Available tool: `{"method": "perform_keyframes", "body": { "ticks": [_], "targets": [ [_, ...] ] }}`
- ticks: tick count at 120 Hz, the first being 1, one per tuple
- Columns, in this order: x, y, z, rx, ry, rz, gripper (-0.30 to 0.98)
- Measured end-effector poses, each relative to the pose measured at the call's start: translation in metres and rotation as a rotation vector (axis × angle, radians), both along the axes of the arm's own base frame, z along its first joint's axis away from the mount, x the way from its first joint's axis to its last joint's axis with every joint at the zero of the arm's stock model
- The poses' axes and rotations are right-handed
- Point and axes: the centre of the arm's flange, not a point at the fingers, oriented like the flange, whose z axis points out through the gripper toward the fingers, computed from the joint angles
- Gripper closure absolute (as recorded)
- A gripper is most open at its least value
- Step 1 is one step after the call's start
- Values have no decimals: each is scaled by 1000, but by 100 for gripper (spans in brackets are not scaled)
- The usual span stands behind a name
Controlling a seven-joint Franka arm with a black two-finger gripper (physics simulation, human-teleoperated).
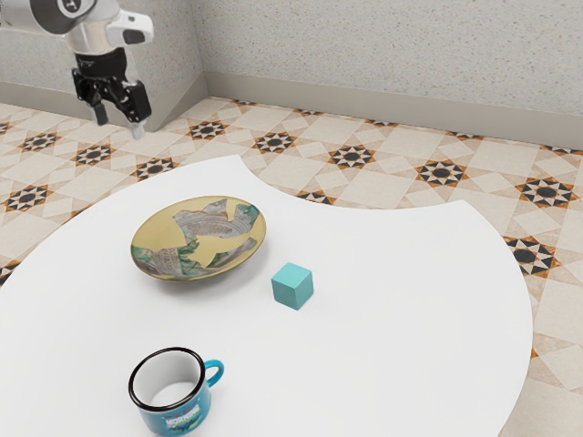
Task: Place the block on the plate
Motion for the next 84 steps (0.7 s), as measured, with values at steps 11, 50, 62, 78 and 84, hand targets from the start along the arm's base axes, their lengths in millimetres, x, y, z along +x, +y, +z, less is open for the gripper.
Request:
{"method": "perform_keyframes", "body": {
  "ticks": [11, 50, 62, 78, 84],
  "targets": [
    [5, -16, -10, -14, 26, -31, 0],
    [43, -166, -145, -56, 120, -246, 0],
    [53, -178, -183, -66, 132, -205, 0],
    [65, -194, -218, -81, 132, -145, 0],
    [71, -199, -231, -85, 130, -126, 0]
  ]
}}
